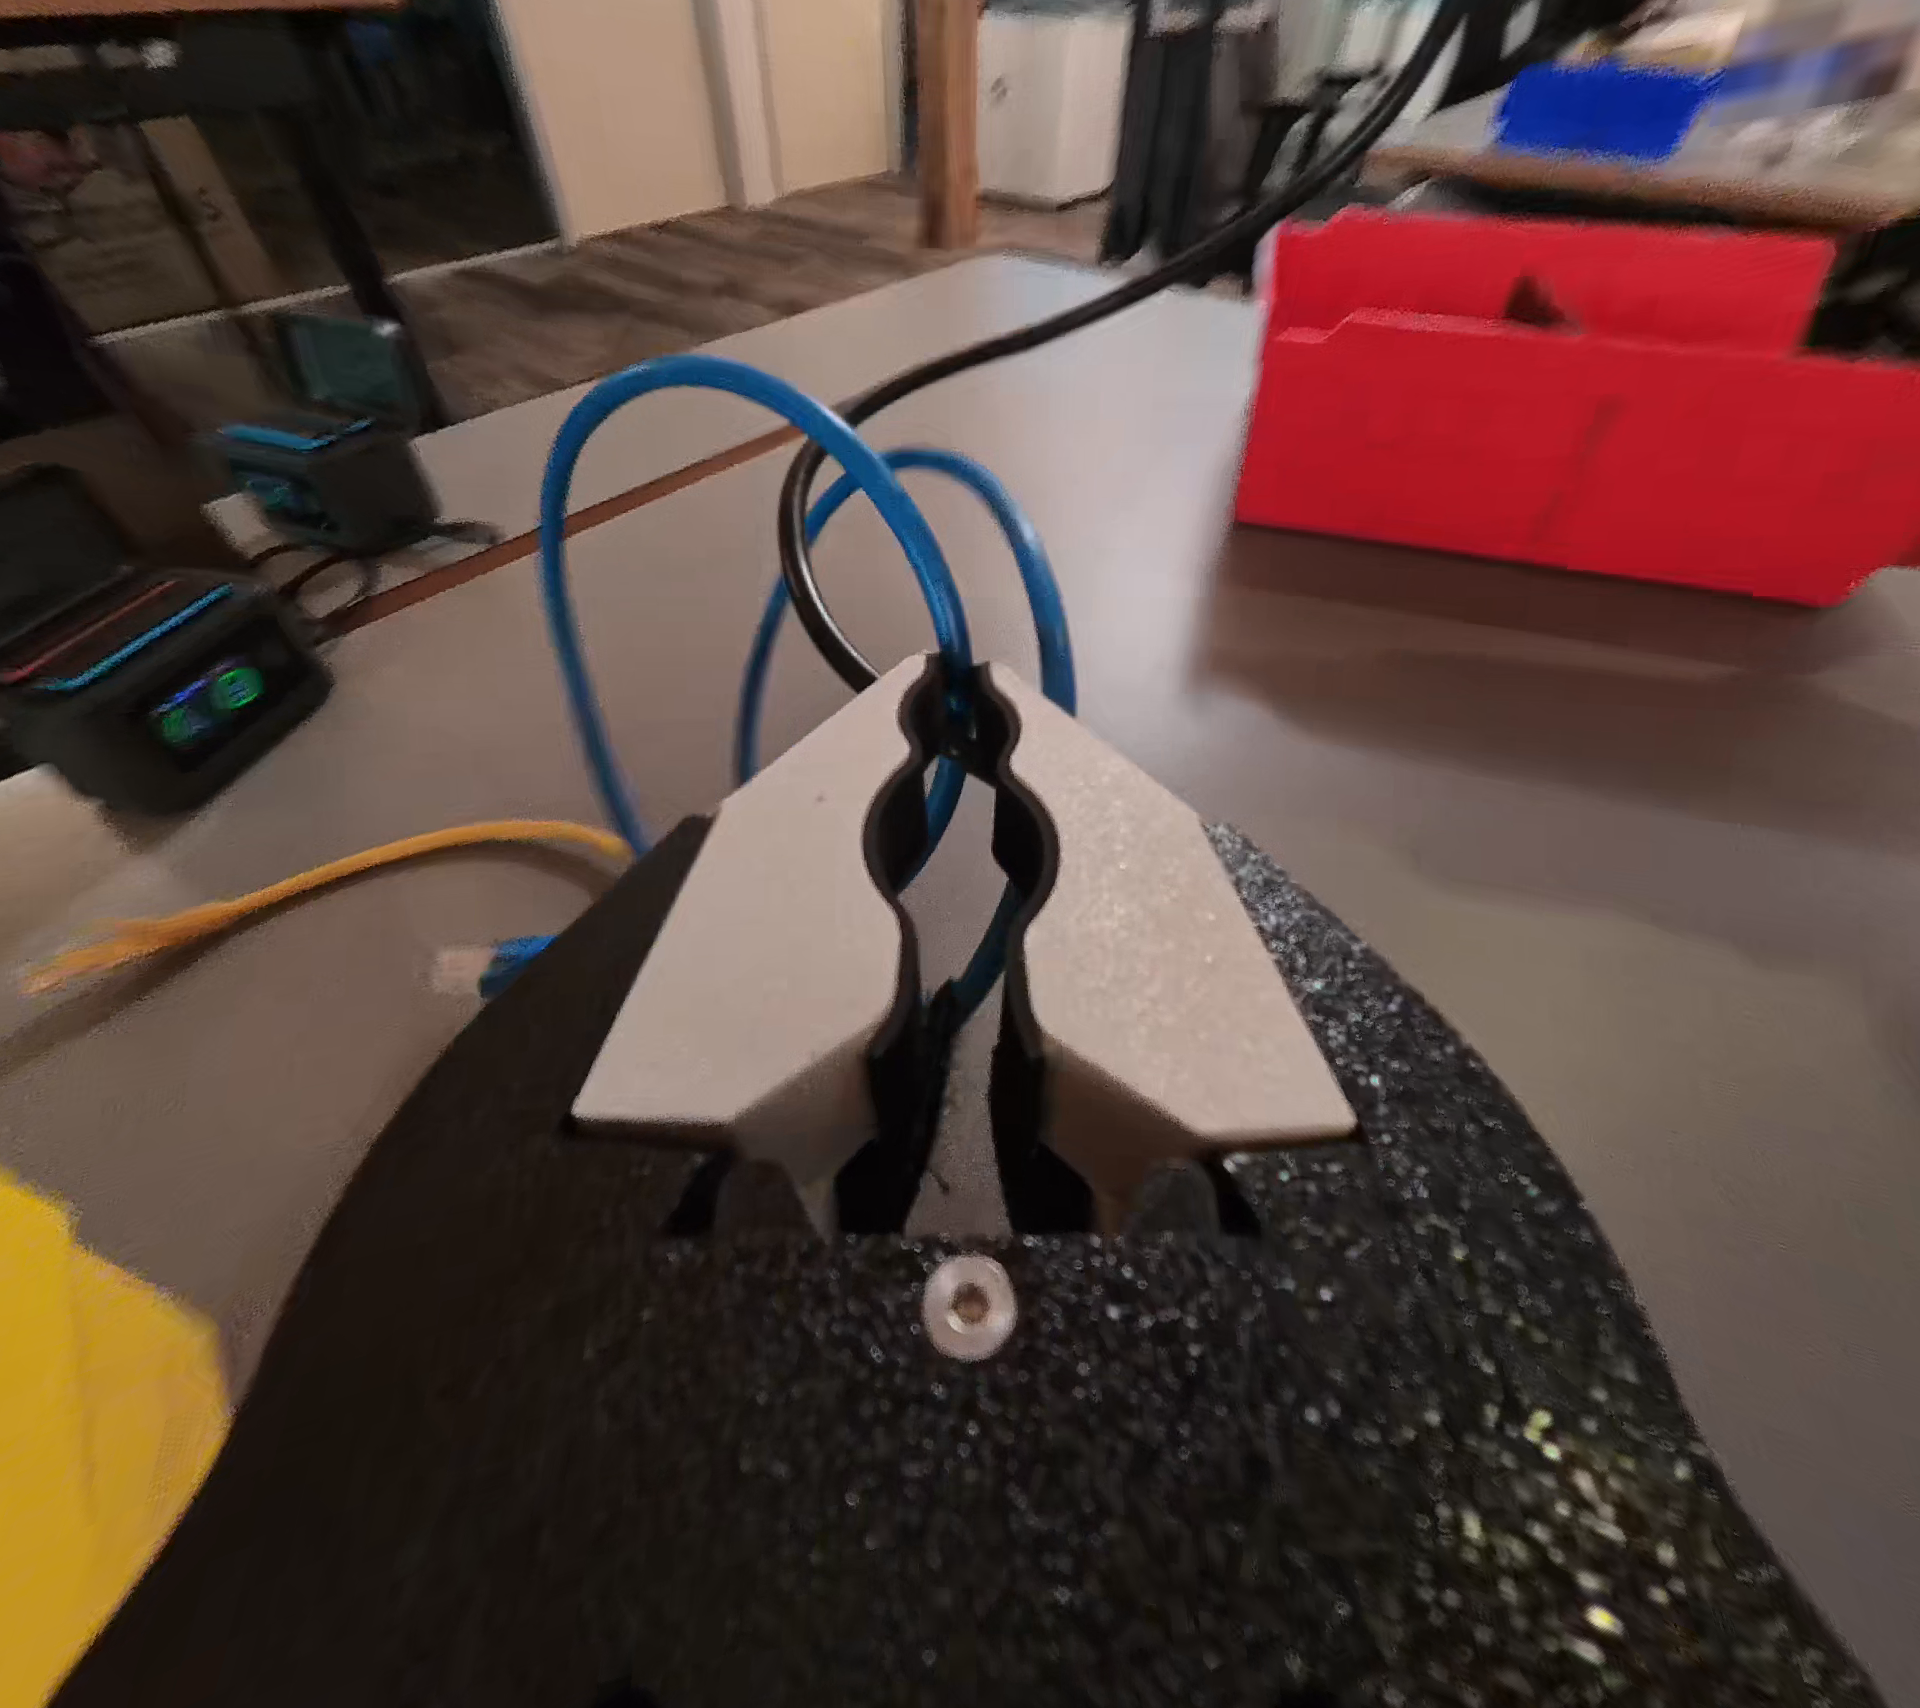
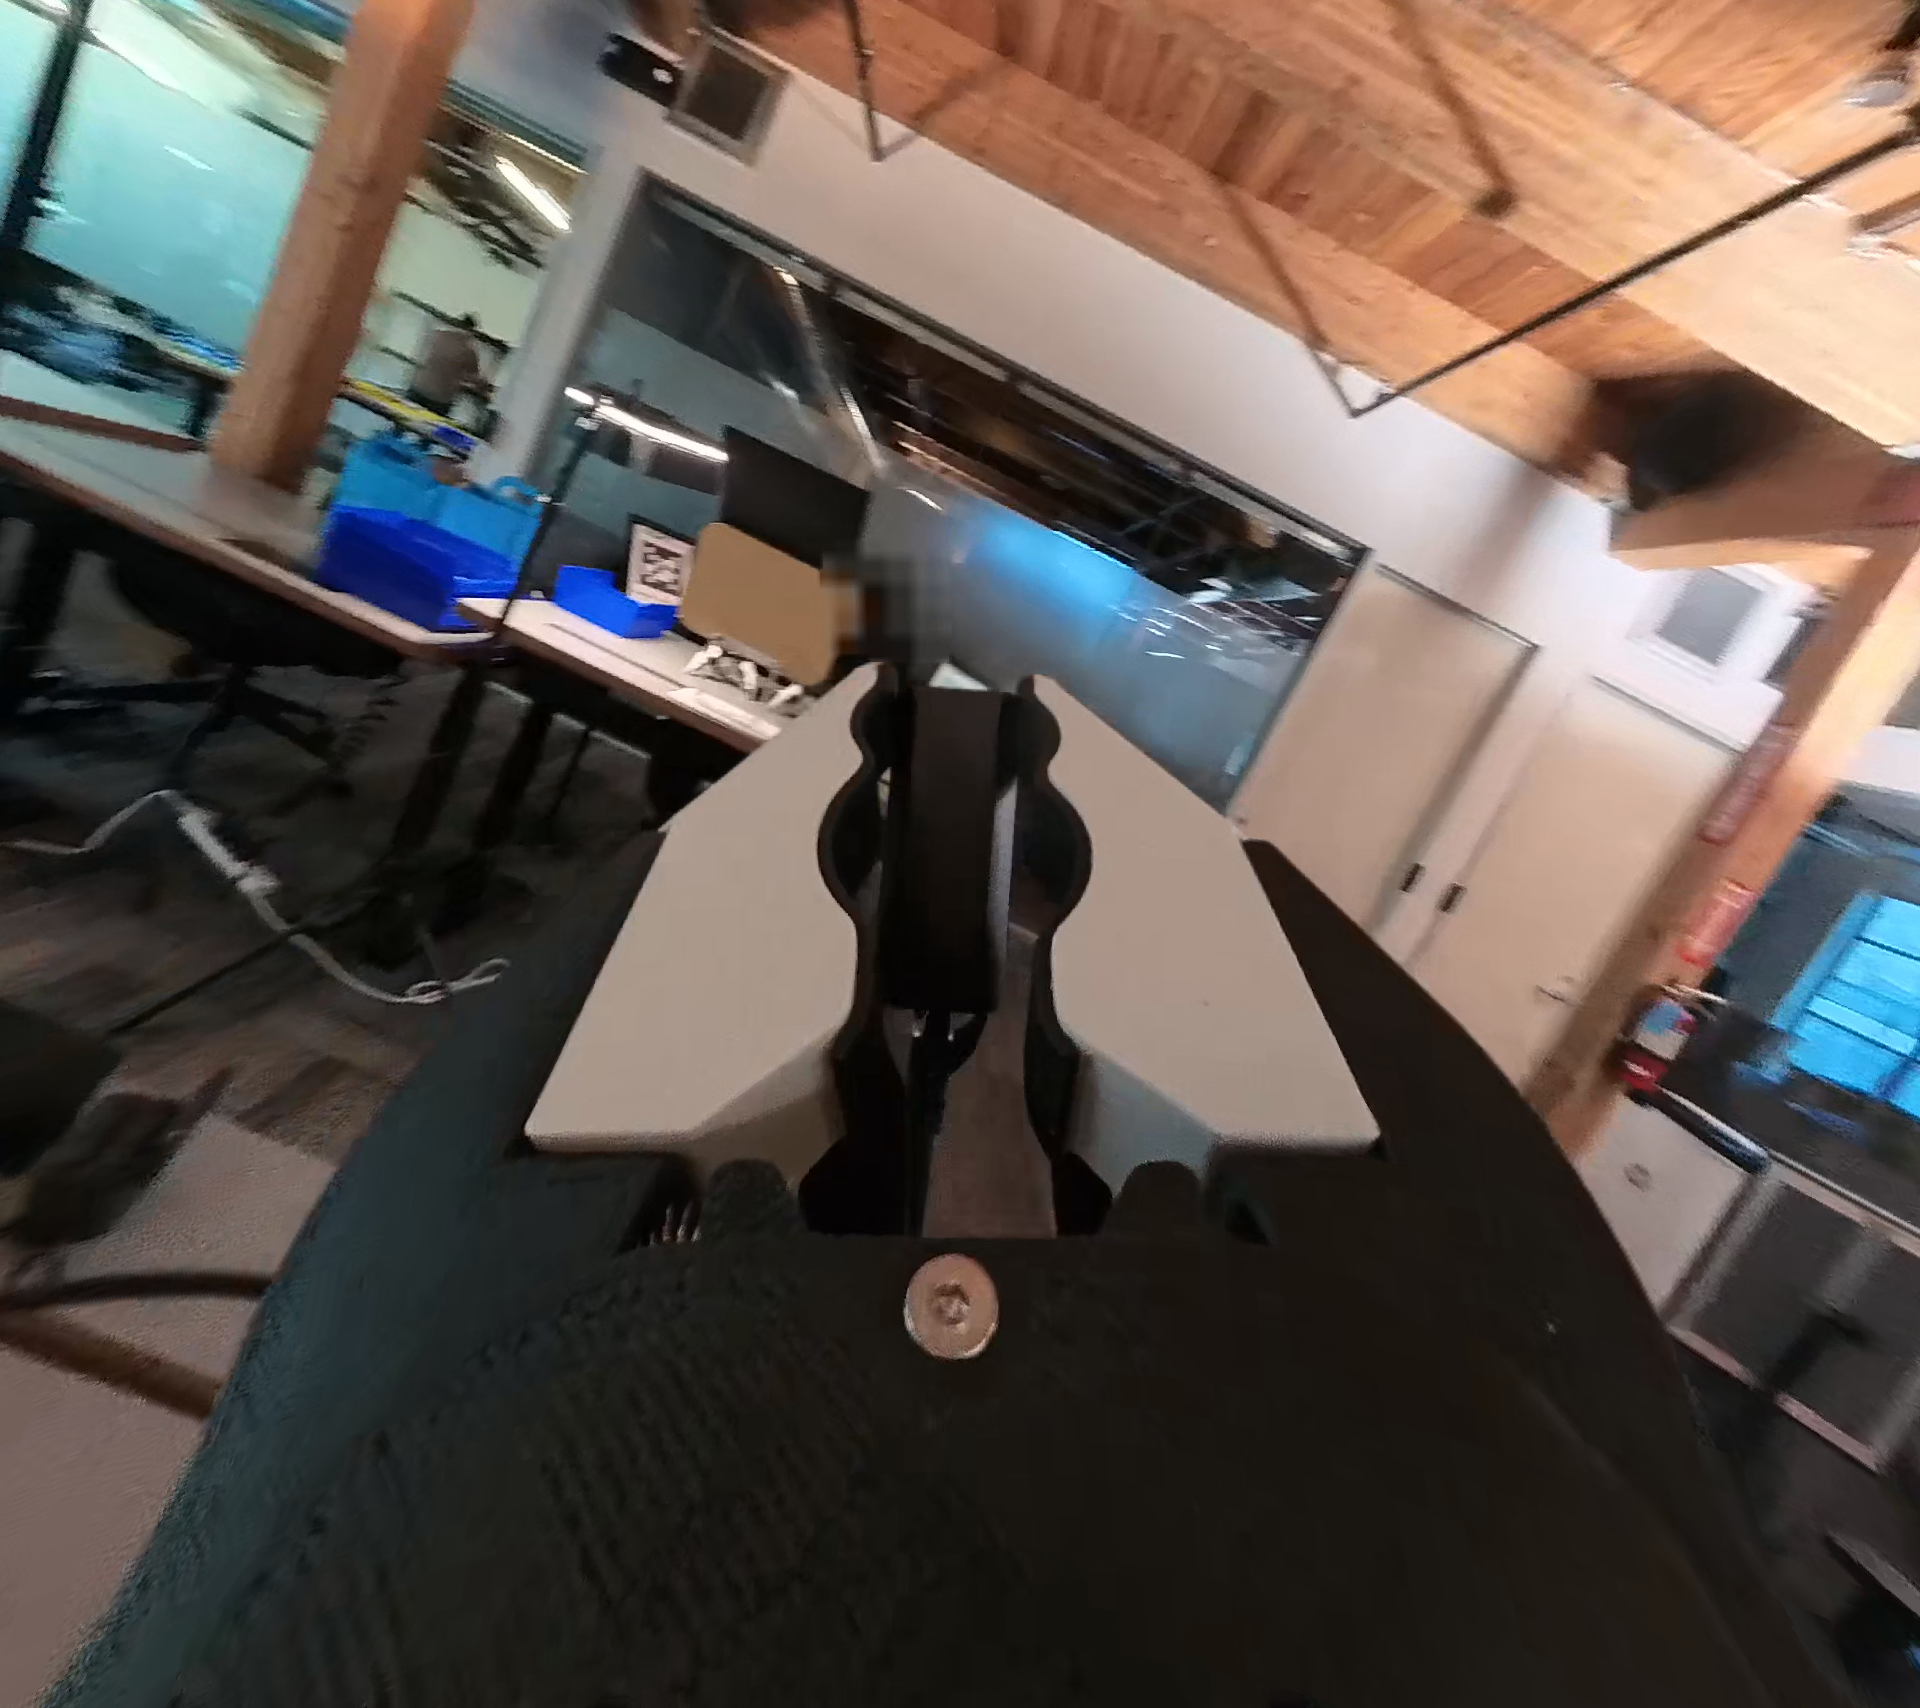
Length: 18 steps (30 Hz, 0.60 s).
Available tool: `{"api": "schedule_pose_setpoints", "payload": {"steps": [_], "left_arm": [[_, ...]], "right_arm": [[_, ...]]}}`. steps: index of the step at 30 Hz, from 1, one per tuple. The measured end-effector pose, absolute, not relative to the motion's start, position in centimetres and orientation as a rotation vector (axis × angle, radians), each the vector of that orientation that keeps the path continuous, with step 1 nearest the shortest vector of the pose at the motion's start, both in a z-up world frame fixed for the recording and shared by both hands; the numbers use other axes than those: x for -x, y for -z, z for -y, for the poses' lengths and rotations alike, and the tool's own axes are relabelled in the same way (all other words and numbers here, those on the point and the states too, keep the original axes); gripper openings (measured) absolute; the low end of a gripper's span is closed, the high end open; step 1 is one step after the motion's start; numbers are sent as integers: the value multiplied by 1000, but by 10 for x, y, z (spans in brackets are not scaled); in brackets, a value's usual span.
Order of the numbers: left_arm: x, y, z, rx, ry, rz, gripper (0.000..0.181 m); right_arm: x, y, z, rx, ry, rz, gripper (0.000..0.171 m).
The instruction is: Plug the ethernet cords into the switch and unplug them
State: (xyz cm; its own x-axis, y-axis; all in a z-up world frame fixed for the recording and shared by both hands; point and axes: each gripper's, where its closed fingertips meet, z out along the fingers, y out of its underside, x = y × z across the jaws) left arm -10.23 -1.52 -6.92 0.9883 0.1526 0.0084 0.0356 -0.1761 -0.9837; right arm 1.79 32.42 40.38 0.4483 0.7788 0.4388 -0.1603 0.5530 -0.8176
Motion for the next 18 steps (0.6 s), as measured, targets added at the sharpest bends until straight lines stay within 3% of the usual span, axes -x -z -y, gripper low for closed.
{"api": "schedule_pose_setpoints", "payload": {"steps": [1, 14, 18], "left_arm": [[95, 61, 17, 1689, -20, 116, 3], [32, -21, 47, 1223, 733, -150, 3], [44, -7, 34, 1344, 646, -82, 3]], "right_arm": [[-21, -407, -333, 794, -641, 907, 21], [-4, -388, -335, 818, -659, 966, 22], [4, -382, -324, 794, -645, 998, 21]]}}
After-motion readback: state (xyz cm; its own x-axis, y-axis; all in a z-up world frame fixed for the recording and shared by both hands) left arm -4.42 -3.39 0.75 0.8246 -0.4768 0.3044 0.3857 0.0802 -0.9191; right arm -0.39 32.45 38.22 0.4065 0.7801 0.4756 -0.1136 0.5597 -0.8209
